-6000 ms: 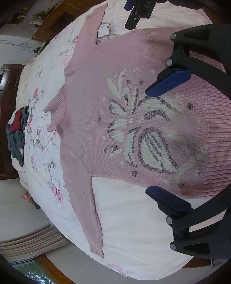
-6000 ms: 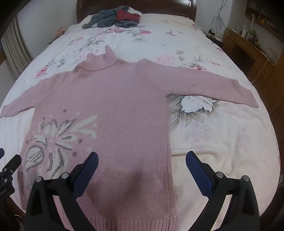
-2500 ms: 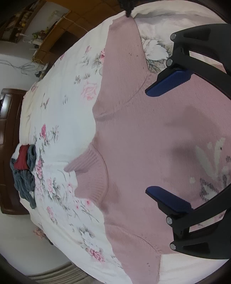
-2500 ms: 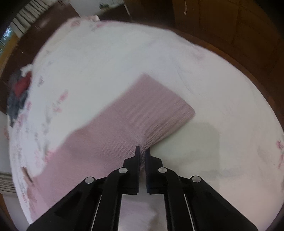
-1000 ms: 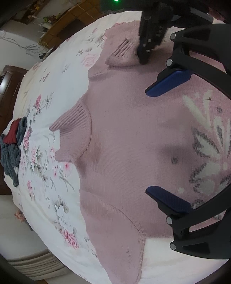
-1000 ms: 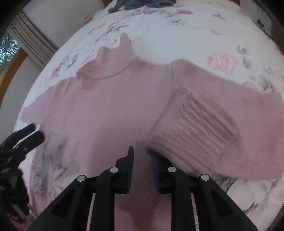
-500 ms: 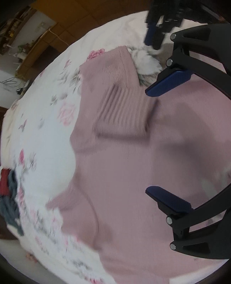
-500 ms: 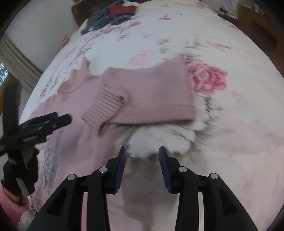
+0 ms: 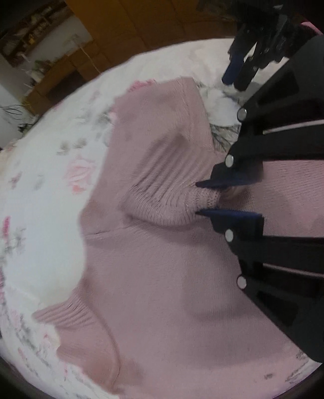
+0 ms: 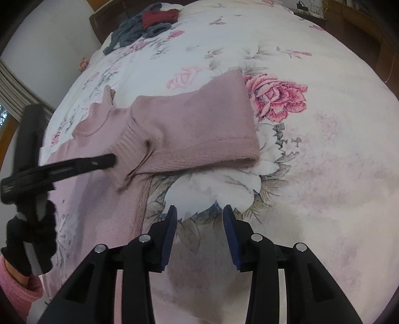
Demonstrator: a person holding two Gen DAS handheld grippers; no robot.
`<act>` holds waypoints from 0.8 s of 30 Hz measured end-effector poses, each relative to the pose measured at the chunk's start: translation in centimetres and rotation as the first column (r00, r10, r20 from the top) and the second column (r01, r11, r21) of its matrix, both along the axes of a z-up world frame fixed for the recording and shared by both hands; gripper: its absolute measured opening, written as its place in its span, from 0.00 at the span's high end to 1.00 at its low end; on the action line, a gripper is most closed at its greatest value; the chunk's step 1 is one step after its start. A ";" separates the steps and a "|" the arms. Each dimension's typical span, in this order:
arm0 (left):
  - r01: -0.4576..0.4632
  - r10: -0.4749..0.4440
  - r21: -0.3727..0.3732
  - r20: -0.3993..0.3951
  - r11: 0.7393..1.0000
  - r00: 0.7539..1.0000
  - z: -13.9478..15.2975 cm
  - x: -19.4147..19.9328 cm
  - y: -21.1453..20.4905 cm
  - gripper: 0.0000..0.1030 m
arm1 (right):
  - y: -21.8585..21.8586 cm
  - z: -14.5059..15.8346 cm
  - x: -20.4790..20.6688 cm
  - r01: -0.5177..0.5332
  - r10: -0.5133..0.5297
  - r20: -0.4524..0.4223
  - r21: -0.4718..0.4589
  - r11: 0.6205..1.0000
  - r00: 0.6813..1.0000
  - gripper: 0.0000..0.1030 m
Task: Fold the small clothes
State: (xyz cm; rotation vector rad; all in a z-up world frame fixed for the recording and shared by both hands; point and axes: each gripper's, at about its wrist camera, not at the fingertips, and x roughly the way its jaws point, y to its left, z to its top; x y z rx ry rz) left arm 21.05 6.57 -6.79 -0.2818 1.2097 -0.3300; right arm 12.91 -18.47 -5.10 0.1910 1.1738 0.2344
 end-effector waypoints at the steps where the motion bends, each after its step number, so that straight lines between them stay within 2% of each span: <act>1: -0.007 0.007 0.000 0.026 1.000 1.000 0.6 -0.3 0.5 0.89 | 0.0 0.1 0.1 0.004 -0.004 0.000 -0.001 1.000 1.000 0.62; 4: -0.045 0.046 -0.012 0.086 0.999 0.995 2.4 -1.2 3.0 0.89 | -0.1 0.3 0.5 0.018 -0.018 0.004 0.005 1.000 1.000 0.62; 8: -0.144 0.140 0.020 0.141 0.989 0.980 4.2 -2.1 8.1 0.90 | 0.0 0.8 1.3 0.032 -0.032 0.010 0.022 0.999 0.999 0.62; 13: -0.243 0.238 0.029 0.124 0.970 0.963 3.8 -2.2 13.6 0.90 | 1.2 0.4 3.3 0.045 -0.044 -0.008 0.065 0.997 0.999 0.57; 17: -0.312 0.308 0.025 0.094 0.950 0.947 2.8 -2.2 17.5 0.90 | 3.3 -0.6 5.7 0.044 -0.040 -0.039 0.107 0.993 0.998 0.57; 21: -0.353 0.349 0.036 0.090 0.935 0.933 1.8 -2.4 19.5 0.90 | 5.4 -2.0 7.7 0.041 -0.037 -0.065 0.066 0.997 0.997 0.57; 24: -0.348 0.345 0.054 0.059 0.936 0.937 0.4 -2.1 20.2 0.89 | 6.7 -3.6 8.7 0.037 -0.037 -0.108 -0.002 0.999 0.993 0.62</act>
